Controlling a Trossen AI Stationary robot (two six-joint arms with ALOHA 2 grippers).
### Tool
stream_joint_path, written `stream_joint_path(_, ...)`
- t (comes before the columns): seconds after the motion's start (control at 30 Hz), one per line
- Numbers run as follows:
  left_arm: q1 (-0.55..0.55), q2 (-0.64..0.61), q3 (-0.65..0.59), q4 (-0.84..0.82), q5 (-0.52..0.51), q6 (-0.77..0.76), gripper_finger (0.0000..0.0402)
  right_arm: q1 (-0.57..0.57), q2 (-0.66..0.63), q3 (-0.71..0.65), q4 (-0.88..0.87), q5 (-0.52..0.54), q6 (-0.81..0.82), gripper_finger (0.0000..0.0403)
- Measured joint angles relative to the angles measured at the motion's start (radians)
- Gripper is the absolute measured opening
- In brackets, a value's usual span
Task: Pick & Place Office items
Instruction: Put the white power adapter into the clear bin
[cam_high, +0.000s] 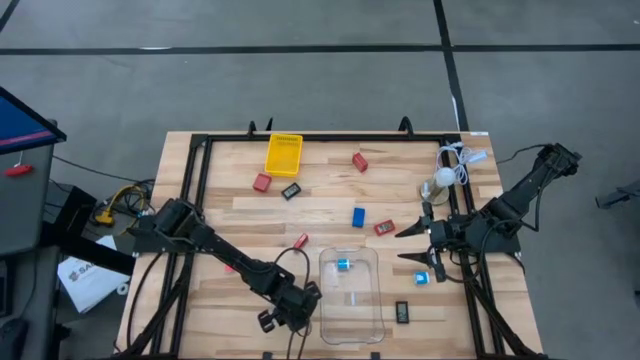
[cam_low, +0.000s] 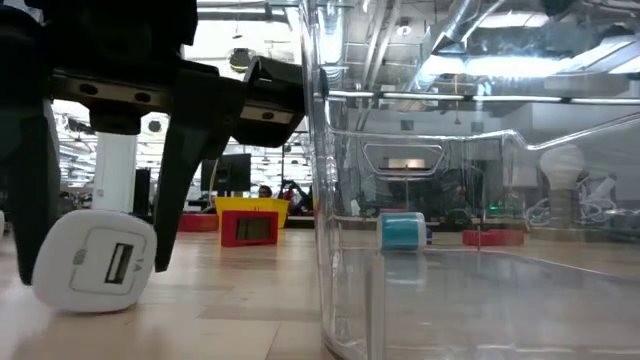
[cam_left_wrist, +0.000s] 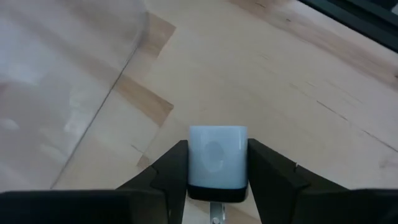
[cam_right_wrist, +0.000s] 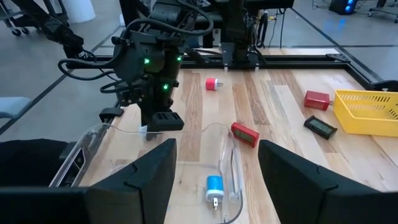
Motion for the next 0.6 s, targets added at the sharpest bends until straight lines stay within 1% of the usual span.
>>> stream_joint_path(0.23,0.002,-0.041,0.000,-0.038,-0.055,-0.066,0.0133,0.000,0.000,0.000,0.008,0.002,0.000,0.0221)
stream_joint_path(0.37,0.002,-0.085,0.000,-0.073,-0.105,-0.112,0.0133,0.000,0.000,0.000,0.016,0.002,0.000,0.0221)
stream_joint_path(0.47,0.007,-0.113,0.000,-0.102,-0.144,-0.161,0.0133,0.000,0.000,0.000,0.021,0.005,-0.004,0.0221)
stream_joint_path(0.6,0.015,-0.154,0.000,-0.113,-0.165,-0.238,0.0133,0.000,0.000,0.000,0.023,0.006,-0.008,0.0221)
